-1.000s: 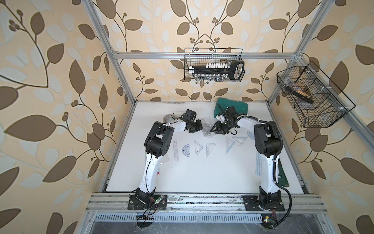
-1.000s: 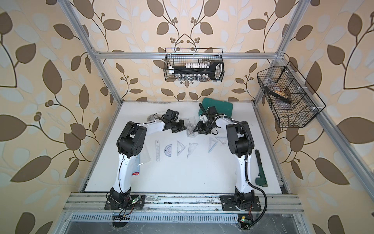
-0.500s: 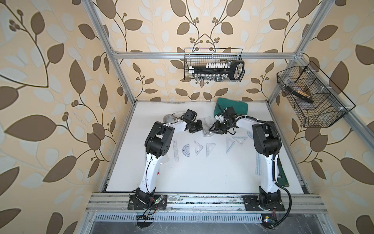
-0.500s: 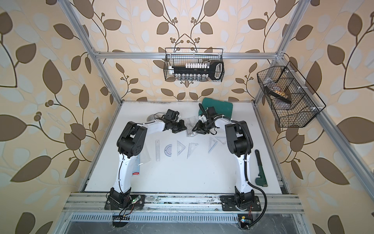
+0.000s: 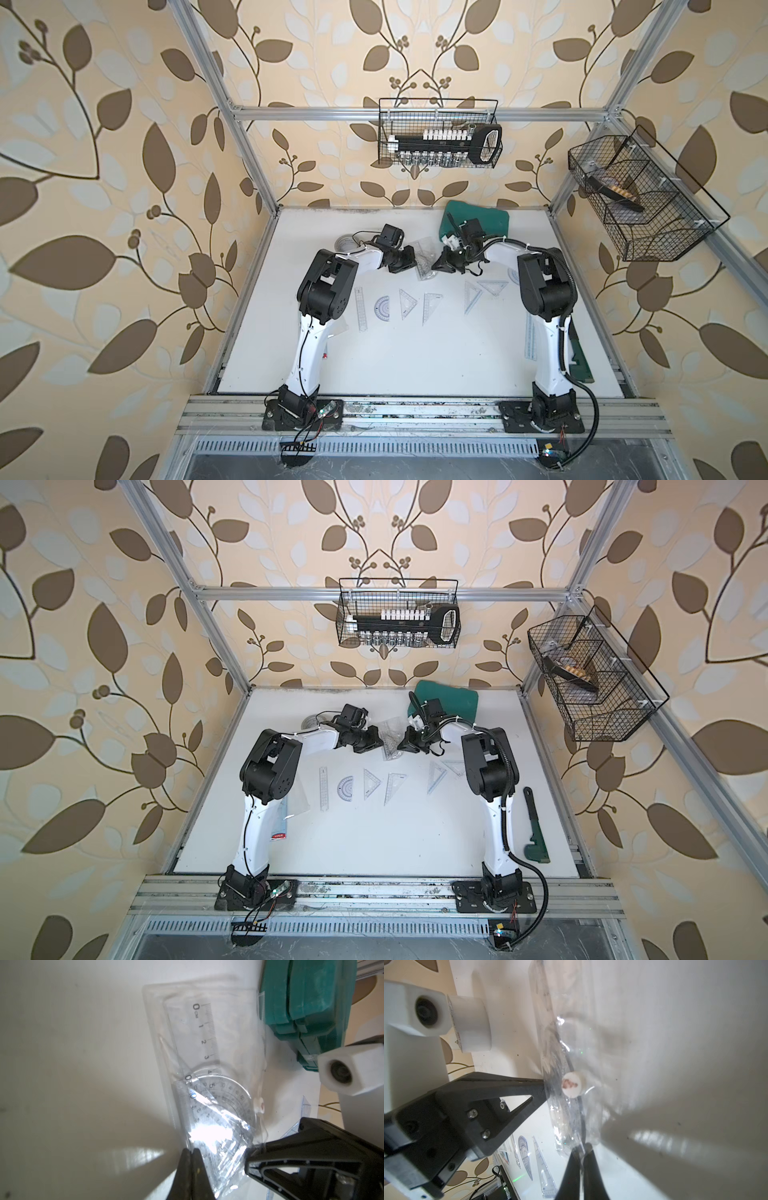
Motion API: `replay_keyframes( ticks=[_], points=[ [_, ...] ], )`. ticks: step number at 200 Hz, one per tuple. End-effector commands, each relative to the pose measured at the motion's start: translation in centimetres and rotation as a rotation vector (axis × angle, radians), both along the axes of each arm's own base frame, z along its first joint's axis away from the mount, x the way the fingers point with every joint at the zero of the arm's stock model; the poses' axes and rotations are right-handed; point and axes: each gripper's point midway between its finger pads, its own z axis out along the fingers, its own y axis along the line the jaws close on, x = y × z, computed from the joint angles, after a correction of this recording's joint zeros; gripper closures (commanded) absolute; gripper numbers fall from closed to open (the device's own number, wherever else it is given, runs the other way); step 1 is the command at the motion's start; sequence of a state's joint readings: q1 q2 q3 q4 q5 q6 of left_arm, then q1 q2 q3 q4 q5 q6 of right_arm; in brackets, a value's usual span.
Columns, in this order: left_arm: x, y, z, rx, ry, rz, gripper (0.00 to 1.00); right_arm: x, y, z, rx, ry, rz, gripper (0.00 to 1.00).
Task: Open the ruler set and take out the ruler
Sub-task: Pick up the ruler set bag from the center of the board.
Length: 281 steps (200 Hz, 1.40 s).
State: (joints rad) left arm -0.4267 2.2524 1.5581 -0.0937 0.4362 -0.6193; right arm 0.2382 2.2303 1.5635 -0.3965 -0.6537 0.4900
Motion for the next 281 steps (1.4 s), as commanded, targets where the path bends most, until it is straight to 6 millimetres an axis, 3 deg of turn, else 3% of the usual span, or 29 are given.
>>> replay_keyframes(
  ticks=[1,16,55,79,154,181,217,252,281],
  points=[
    [-1.6,-0.7,-0.7,0.025,0.038,-0.031,1.0,0.0,-0.2,0.9,-0.055,-0.05,0.014,1.0],
    [-1.5,-0.3,-0.1,0.023,0.026,-0.023,0.98,0.1,-0.6,1.5,-0.08,-0.07,0.024,1.0],
    [-1.2,0.9,2.7,0.002,-0.029,0.007,0.61,0.2,-2.0,4.0,-0.198,-0.134,0.079,1.0],
    [-0.9,2.0,5.0,-0.009,-0.075,0.021,0.46,0.2,-3.0,6.2,-0.272,-0.187,0.123,1.0],
    [-0.8,4.8,14.1,-0.078,-0.278,-0.013,0.17,-1.5,-6.3,12.9,-0.513,-0.369,0.311,1.0],
    [-1.6,5.5,18.0,-0.13,-0.373,-0.091,0.11,-2.9,-7.5,14.8,-0.609,-0.427,0.398,1.0],
    [-3.0,5.2,22.3,-0.189,-0.497,-0.25,0.08,-5.8,-6.6,17.0,-0.704,-0.561,0.592,1.0],
    [-5.0,4.0,24.3,-0.244,-0.565,-0.415,0.08,-8.4,-4.6,19.0,-0.657,-0.649,0.71,1.0],
    [-6.9,3.5,25.5,-0.318,-0.621,-0.498,0.08,-9.5,-3.7,19.4,-0.64,-0.648,0.755,1.0]
  ],
)
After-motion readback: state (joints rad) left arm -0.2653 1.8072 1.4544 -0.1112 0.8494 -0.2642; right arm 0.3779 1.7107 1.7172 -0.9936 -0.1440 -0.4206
